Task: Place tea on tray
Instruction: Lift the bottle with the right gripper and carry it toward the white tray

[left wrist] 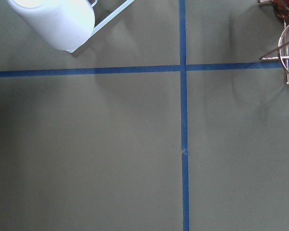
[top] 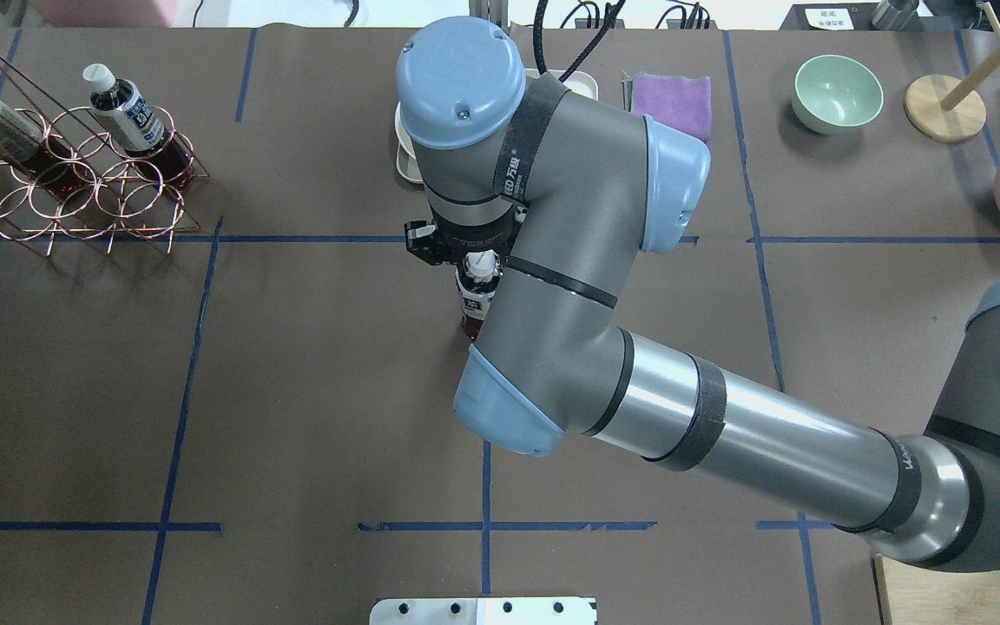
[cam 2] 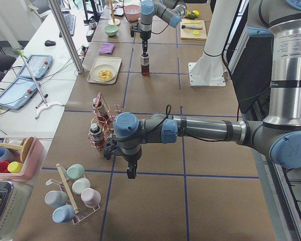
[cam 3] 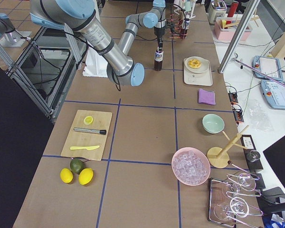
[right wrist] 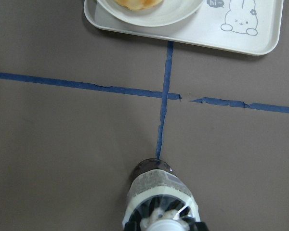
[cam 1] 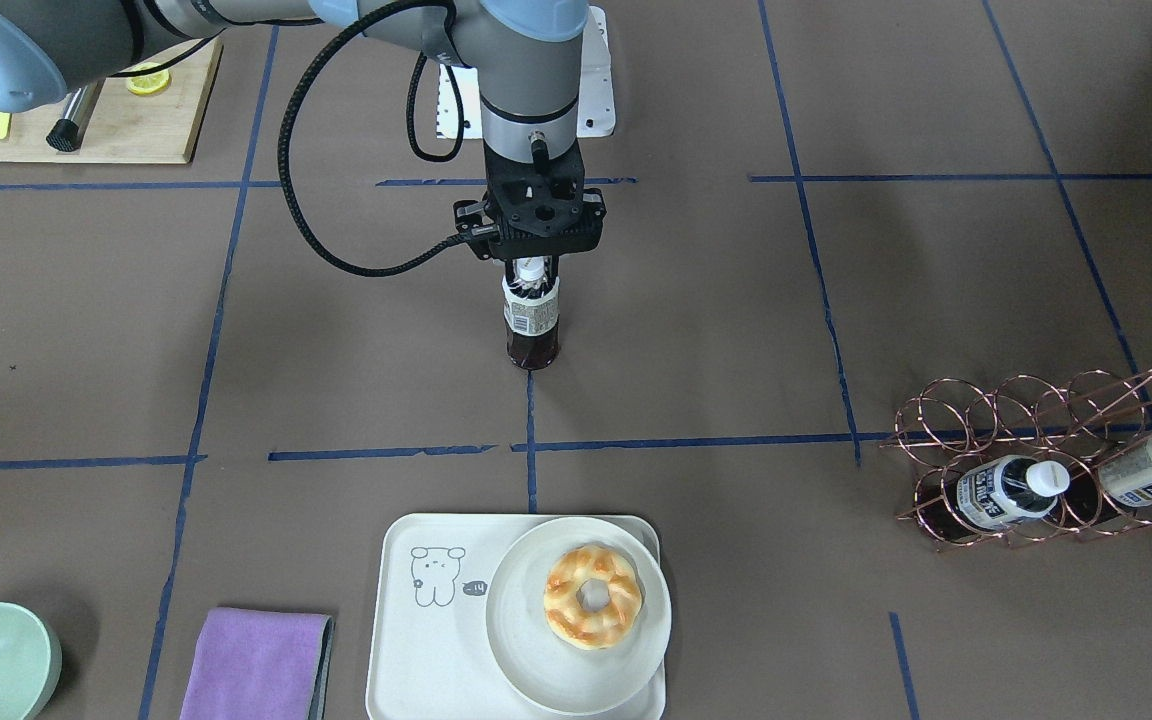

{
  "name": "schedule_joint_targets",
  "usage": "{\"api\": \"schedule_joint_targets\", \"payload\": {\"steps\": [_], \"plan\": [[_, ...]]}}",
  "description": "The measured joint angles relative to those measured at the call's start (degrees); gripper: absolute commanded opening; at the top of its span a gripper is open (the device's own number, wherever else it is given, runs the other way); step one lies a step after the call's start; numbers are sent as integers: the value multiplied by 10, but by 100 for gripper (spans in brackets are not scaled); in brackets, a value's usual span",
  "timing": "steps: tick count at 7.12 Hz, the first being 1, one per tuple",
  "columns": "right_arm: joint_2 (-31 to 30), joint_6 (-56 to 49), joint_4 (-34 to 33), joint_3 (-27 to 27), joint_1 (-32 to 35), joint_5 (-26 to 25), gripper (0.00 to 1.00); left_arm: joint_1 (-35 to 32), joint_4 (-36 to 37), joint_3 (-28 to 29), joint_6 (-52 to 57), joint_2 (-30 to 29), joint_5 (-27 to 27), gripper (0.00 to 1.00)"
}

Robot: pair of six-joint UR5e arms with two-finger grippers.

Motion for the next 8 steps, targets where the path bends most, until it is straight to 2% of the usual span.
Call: {"api": "schedule_joint_targets", "payload": {"steps": [1,2,8], "plan": [[0,0,0,0,0,0,2,0,0,0,0,0,0,100],[1,1,-1,0,0,0,0,0,0,0,-1,0,0,100],[5,2,-1,22,5,-38,0,0,0,-1,0,0,0,100]]}}
